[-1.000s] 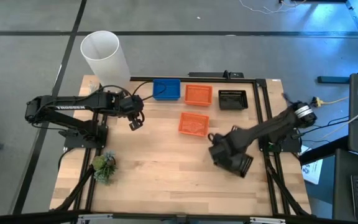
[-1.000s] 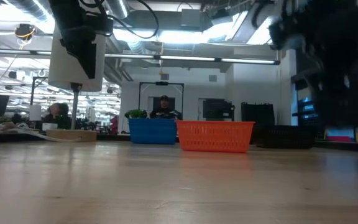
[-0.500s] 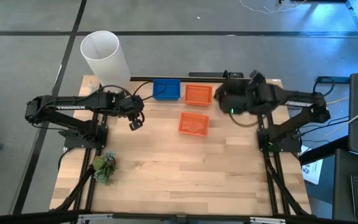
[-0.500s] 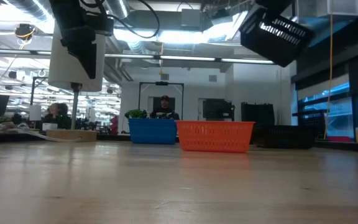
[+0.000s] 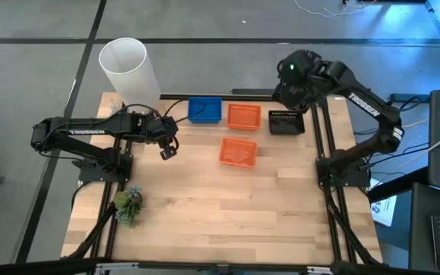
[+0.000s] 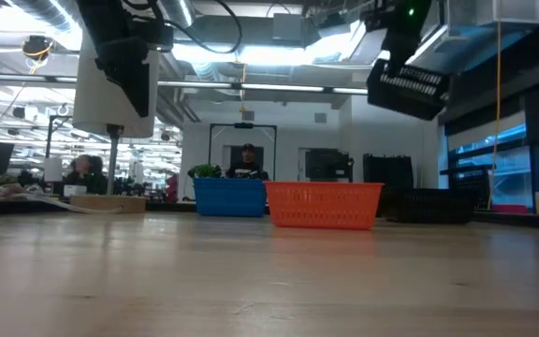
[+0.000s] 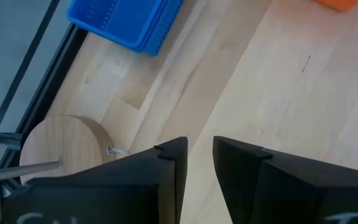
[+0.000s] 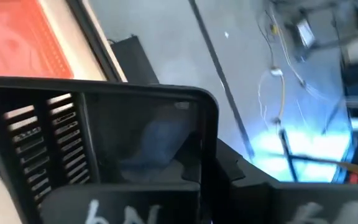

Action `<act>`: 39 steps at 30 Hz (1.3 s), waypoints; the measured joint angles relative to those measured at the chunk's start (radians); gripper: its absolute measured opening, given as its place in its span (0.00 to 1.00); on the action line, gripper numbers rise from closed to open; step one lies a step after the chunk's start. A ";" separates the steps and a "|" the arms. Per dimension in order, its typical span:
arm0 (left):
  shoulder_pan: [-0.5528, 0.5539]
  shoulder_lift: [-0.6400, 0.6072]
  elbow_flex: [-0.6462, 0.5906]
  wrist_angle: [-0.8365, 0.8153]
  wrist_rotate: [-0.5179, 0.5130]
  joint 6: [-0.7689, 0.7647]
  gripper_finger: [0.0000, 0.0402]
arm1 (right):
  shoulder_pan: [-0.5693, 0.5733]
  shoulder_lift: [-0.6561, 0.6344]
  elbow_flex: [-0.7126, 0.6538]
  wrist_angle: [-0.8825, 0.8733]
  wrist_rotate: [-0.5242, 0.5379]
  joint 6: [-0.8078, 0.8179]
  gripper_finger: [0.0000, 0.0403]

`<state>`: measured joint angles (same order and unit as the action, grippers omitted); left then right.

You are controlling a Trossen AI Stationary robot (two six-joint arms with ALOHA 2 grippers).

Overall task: Stack baskets by color
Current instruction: Stack the black bin on top of the stacked black bins

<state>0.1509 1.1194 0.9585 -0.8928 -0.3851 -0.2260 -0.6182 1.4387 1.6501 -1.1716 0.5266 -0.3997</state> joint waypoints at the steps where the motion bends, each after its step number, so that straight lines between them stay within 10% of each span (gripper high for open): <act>1: 0.000 0.000 0.000 0.001 0.000 0.000 0.17 | -0.027 0.013 0.000 0.017 -0.029 -0.055 0.00; 17: 0.000 0.000 0.000 0.019 0.000 -0.008 0.17 | -0.191 0.401 -0.002 -0.105 -0.349 -0.345 0.00; 39: 0.006 0.000 0.000 0.021 0.000 -0.010 0.17 | -0.192 0.427 -0.115 -0.085 -0.477 -0.400 0.00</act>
<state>0.1570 1.1194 0.9585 -0.8719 -0.3847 -0.2363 -0.8097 1.8652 1.5356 -1.2570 0.0494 -0.8001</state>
